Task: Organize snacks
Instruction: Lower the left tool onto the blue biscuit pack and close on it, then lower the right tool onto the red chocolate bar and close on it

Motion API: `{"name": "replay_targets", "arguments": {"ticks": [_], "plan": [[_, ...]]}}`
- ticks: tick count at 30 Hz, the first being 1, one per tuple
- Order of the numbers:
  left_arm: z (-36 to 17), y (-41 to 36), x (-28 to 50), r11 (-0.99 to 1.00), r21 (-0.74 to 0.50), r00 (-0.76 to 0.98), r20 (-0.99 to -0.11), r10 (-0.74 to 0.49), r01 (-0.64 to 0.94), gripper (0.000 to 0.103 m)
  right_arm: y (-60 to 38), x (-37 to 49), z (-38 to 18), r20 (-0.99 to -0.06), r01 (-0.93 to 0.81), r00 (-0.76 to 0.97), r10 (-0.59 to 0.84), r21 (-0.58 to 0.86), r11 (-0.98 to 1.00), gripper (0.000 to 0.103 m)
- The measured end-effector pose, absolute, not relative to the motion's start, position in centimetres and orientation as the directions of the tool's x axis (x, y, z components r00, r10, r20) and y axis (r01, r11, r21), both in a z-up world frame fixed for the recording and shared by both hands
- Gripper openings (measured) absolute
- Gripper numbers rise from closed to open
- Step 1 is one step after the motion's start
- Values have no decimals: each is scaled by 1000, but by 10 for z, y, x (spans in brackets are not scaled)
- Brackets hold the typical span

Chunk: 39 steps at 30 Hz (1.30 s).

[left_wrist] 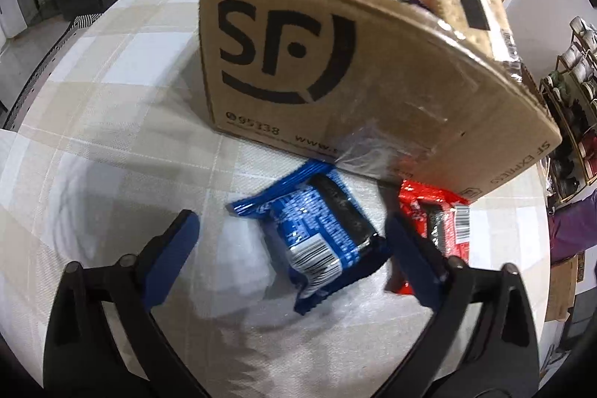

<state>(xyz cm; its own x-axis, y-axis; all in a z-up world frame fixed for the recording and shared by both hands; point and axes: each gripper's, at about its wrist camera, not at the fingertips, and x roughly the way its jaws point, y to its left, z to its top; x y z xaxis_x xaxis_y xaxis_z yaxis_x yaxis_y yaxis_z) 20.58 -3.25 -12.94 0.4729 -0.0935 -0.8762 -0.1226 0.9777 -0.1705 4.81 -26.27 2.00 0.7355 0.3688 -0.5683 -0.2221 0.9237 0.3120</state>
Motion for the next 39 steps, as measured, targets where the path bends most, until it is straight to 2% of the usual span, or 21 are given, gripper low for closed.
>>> {"name": "replay_targets", "arguments": {"ticks": [4, 8, 14, 25, 33, 39], "plan": [[-129, -24, 208, 968, -228, 482, -863, -152, -103, 79, -273, 46, 22, -560, -197, 745, 362, 333, 922, 102], [-127, -17, 205, 963, -260, 483, -854, -194, -72, 55, -278, 47, 19, -572, -171, 738, 358, 355, 919, 102], [-123, -13, 197, 960, -278, 475, -847, -238, -16, 45, -282, 46, 17, -578, -158, 737, 351, 357, 921, 102], [-119, 30, 178, 942, -335, 464, -838, -288, -20, 42, -270, 48, 11, -599, -159, 724, 342, 338, 928, 102], [-97, 59, 146, 961, -275, 528, -813, -243, 20, 42, -274, 65, -8, -653, -78, 687, 319, 370, 926, 102], [-89, 100, 126, 953, -303, 547, -801, -245, -16, 42, -260, 88, -23, -699, -51, 656, 283, 334, 941, 102]]}}
